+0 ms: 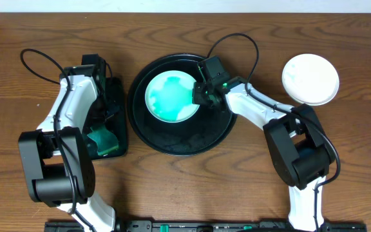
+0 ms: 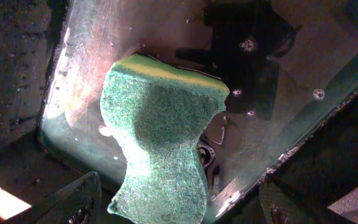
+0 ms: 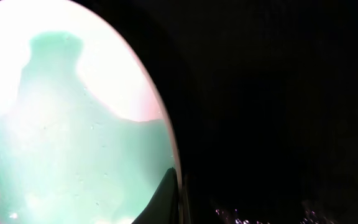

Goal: Clean dirty plates on tray and stack at the side
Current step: 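Lift the plate up off the round tray with the right gripper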

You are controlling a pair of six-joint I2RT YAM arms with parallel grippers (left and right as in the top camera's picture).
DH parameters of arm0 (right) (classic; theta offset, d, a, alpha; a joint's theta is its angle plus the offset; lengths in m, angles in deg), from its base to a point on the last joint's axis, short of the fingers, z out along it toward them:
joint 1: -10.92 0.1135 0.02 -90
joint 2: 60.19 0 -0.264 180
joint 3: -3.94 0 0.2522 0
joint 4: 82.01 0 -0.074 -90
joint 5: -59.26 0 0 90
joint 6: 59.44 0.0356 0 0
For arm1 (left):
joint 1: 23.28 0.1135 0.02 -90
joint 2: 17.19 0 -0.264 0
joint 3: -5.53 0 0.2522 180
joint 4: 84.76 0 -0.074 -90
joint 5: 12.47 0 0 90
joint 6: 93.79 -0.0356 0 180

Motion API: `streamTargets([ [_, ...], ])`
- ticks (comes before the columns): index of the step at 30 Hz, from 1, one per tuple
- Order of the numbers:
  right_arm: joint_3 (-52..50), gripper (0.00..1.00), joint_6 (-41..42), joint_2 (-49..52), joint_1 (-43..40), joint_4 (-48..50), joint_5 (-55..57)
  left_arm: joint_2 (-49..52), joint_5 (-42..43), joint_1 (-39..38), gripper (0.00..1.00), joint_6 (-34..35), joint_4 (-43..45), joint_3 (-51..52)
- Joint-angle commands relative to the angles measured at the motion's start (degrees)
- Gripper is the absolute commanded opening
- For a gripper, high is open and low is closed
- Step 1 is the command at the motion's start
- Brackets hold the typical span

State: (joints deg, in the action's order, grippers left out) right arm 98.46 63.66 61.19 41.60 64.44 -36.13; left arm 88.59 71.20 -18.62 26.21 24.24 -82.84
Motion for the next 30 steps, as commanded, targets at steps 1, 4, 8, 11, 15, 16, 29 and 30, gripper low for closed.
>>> streamTargets([
  [1,-0.4,0.01,-4.7,-5.6,0.4,0.3,6.0,0.5,-0.3,-0.1,0.82,0.3,-0.3,-0.6],
  [4,-0.4,0.01,-6.0,-7.9,0.4,0.4,8.1,0.5,-0.3,-0.1,0.82,0.3,-0.3,-0.6],
  [8,-0.4,0.01,-6.7,-10.2,0.4,0.5,10.4,0.5,-0.3,-0.1,0.82,0.3,-0.3,-0.6],
  [11,-0.4,0.01,-9.0,-11.7,0.4,0.7,13.0,0.5,-0.3,-0.1,0.82,0.3,-0.3,-0.6],
  [15,-0.4,0.01,-17.1,-14.8,0.5,0.4,19.6,0.5,-0.3,-0.1,0.82,0.3,-0.3,-0.6],
  [16,-0.4,0.01,-18.8,-15.5,0.5,0.2,21.4,0.5,-0.3,-0.1,0.82,0.3,-0.3,-0.6],
  [29,-0.4,0.01,-43.9,-21.7,2.1,1.9,27.7,0.5,-0.3,-0.1,0.82,0.3,-0.3,-0.6],
  [30,-0.4,0.01,-45.7,-21.7,2.5,2.1,28.6,0.5,-0.3,-0.1,0.82,0.3,-0.3,-0.6],
])
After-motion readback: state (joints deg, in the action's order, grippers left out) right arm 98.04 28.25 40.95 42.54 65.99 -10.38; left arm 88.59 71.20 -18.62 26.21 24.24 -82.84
